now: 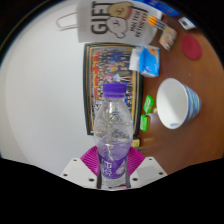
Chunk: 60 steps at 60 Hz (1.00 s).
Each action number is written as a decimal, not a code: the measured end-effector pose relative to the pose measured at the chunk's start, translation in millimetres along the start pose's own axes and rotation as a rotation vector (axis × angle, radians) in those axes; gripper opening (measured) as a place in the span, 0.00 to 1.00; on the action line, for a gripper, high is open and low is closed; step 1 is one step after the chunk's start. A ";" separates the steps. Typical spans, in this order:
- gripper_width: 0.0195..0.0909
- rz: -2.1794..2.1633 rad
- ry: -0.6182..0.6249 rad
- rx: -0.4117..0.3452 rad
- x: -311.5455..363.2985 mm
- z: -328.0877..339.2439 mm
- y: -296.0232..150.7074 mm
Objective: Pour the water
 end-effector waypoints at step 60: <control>0.28 1.491 0.585 -0.097 -119.3 96.7 -282.5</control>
Point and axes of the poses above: the point between the fingertips, and its own axes, seen from behind it with the camera up: x to the left, y down, z backward, against the way the camera looks, the point moved 2 cm from there along z, backward, against the way the camera looks, and after that the axes turned 7 degrees about -y, right-handed, at the moved point
